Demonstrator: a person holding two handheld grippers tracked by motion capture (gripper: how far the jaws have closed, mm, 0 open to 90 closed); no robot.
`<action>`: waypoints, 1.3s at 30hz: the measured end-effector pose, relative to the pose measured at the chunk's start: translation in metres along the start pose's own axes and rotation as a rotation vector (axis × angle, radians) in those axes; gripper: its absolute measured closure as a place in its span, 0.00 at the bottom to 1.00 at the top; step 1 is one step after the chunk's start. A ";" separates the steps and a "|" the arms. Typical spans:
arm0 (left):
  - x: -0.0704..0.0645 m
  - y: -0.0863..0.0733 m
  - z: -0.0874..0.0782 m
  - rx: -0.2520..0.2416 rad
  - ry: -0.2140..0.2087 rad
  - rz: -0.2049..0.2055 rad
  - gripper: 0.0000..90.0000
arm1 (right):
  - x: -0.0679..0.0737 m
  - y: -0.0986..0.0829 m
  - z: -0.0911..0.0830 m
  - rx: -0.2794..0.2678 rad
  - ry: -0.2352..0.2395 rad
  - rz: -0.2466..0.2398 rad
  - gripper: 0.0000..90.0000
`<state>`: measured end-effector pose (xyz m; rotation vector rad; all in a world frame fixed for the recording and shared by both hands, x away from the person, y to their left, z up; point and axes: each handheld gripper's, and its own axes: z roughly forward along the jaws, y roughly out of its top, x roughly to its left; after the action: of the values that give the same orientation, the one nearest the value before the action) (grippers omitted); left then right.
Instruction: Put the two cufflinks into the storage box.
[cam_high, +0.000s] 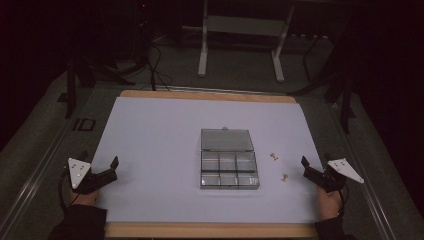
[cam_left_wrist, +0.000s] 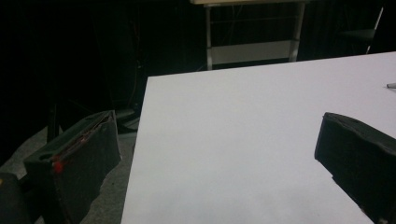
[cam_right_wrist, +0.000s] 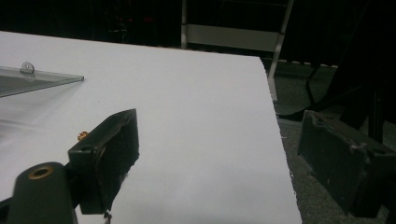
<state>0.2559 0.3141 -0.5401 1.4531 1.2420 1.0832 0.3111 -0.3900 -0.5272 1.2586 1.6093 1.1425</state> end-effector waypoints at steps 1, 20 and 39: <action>0.000 0.000 0.000 0.001 -0.002 -0.002 0.00 | 0.000 0.000 0.000 0.000 0.000 0.000 0.14; 0.001 0.000 -0.001 -0.010 -0.007 -0.002 0.00 | -0.003 0.024 0.012 0.179 -0.023 -0.002 0.15; 0.000 0.000 -0.001 -0.010 -0.011 0.001 0.00 | -0.010 0.056 0.008 0.489 0.004 0.053 0.16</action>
<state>0.2546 0.3146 -0.5400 1.4503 1.2264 1.0795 0.3363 -0.3922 -0.4758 1.6117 1.9389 0.8026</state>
